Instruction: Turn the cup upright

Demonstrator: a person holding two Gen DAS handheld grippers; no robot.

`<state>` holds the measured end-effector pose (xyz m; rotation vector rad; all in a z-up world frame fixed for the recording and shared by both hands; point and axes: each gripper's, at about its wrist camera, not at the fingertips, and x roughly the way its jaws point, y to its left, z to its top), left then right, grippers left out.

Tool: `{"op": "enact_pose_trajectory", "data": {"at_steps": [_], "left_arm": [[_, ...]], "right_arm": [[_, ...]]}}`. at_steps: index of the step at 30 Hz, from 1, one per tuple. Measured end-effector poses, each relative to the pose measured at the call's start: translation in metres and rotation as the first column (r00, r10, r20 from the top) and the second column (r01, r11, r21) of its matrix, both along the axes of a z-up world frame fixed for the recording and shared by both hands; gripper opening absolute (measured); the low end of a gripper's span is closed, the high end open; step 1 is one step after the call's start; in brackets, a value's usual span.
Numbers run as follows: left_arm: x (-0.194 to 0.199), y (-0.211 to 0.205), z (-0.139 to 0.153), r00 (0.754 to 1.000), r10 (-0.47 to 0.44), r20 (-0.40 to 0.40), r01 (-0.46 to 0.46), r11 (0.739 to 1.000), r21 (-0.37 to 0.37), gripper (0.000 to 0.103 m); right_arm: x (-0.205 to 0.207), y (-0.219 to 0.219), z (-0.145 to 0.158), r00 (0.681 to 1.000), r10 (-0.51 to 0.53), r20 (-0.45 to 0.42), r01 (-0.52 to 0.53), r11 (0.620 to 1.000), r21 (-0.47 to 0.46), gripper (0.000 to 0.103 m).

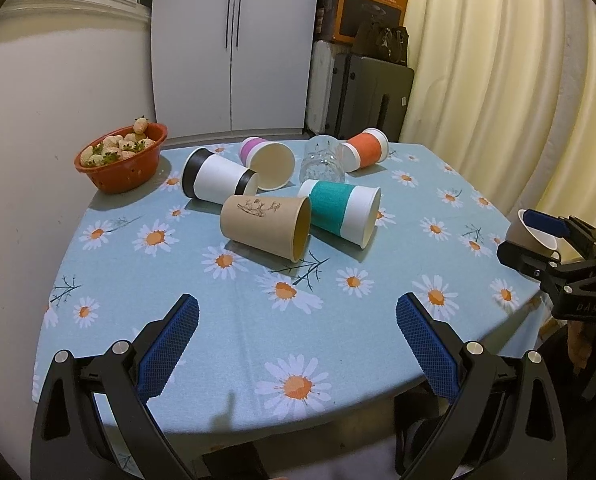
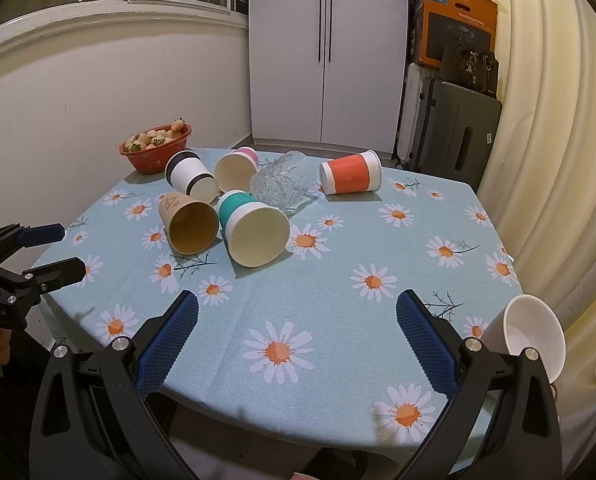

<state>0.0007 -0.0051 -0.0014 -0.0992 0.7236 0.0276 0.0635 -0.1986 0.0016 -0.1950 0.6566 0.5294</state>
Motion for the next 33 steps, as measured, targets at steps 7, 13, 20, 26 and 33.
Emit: {"op": "enact_pose_trajectory", "data": {"at_steps": [7, 13, 20, 26, 33], "left_arm": [[0.0003, -0.0023, -0.0037, 1.0, -0.002, -0.008, 0.002, 1.0, 0.009, 0.097], [0.0001, -0.0027, -0.0037, 1.0, -0.002, -0.008, 0.002, 1.0, 0.008, 0.097], [-0.0007, -0.0022, -0.0022, 1.0, 0.004, -0.007, -0.004, 1.0, 0.007, 0.097], [-0.0012, -0.0025, -0.0015, 1.0, 0.004, -0.007, -0.004, 1.0, 0.006, 0.097], [-0.0013, -0.0023, -0.0017, 1.0, 0.007, -0.004, -0.007, 1.0, 0.007, 0.097]], "right_arm": [[-0.0008, 0.0007, -0.0014, 1.0, 0.005, 0.002, -0.005, 1.0, -0.006, 0.099], [-0.001, 0.0019, -0.0027, 1.0, 0.005, 0.0, -0.005, 1.0, -0.011, 0.099], [-0.0009, 0.0021, -0.0036, 1.0, 0.009, -0.002, -0.009, 1.0, -0.015, 0.099], [-0.0007, 0.0039, -0.0043, 1.0, 0.01, -0.004, -0.01, 1.0, -0.02, 0.099], [-0.0008, 0.0058, -0.0052, 1.0, 0.013, -0.005, -0.013, 1.0, -0.022, 0.099]]}}
